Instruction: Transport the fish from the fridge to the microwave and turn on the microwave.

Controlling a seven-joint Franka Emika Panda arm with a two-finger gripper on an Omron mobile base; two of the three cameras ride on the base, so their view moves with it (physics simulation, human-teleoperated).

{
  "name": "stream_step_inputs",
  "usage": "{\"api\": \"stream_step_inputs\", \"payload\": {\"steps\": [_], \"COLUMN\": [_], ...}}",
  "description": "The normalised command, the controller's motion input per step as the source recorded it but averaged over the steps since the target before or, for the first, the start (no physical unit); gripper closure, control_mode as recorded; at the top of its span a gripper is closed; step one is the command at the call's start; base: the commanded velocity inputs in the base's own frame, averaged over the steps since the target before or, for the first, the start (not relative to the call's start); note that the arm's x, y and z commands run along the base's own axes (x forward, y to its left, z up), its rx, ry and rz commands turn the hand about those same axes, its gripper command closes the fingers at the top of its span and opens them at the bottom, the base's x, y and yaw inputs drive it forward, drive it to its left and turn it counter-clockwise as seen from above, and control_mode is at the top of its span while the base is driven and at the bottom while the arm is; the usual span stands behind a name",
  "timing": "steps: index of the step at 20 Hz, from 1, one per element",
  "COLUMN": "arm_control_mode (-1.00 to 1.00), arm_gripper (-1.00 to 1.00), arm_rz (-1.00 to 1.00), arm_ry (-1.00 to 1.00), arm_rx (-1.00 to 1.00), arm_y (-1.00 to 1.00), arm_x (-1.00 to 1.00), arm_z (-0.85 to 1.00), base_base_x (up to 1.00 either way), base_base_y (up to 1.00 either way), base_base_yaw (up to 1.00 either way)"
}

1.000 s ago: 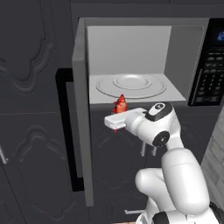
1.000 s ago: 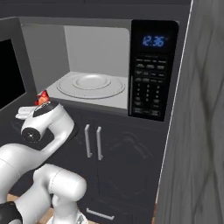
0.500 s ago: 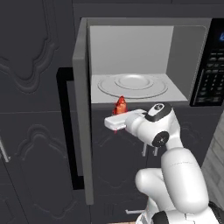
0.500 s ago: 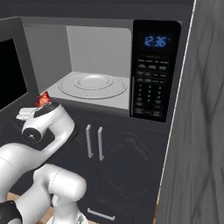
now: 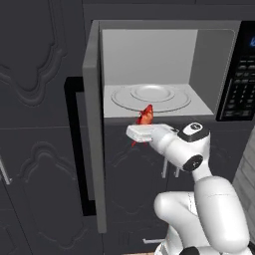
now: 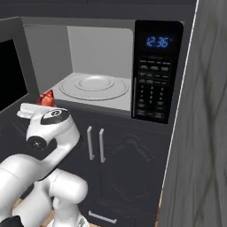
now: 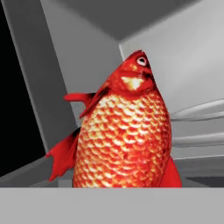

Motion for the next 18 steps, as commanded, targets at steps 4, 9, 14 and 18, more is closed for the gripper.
{"api": "stream_step_inputs", "payload": {"steps": [4, 9, 14, 18], "arm_control_mode": [-1.00, -1.00, -1.00, -1.00], "arm_gripper": [1.00, 1.00, 1.00, 1.00], "arm_rz": [-0.14, -0.12, -0.09, -0.06], "arm_ry": [-0.02, 0.17, 0.32, 0.34], "arm_rx": [0.24, 0.13, 0.19, 0.18], "arm_y": [-0.23, -0.15, -0.32, -0.33], "arm_x": [-0.05, 0.03, 0.00, -0.16], "arm_z": [0.85, 0.99, 1.00, 1.00], "base_base_x": [0.00, 0.00, 0.00, 0.00], "base_base_y": [0.00, 0.00, 0.00, 0.00], "base_base_yaw": [0.00, 0.00, 0.00, 0.00]}}
